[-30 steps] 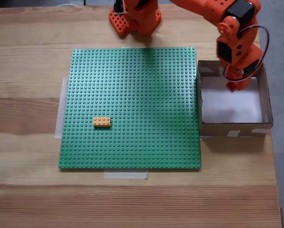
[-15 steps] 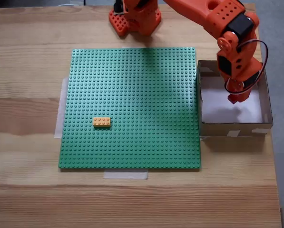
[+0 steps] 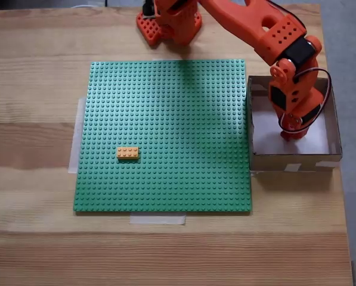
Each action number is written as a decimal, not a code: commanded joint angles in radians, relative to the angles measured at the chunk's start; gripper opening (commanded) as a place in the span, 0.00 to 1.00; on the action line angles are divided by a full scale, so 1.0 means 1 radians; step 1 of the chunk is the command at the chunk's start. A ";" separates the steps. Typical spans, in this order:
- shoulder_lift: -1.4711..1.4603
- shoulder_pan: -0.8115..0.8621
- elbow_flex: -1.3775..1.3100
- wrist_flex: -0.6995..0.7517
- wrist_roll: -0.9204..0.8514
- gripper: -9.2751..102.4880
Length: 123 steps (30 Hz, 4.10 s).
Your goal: Pick the red lego block and put it in the box.
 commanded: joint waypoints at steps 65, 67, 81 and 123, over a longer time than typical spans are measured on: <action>1.887 0.749 1.453 -0.459 -0.009 0.07; 1.939 0.758 1.522 -0.459 -0.011 0.07; 2.169 0.819 1.838 -0.442 -0.081 0.07; 2.237 0.844 1.993 -0.399 -0.133 0.07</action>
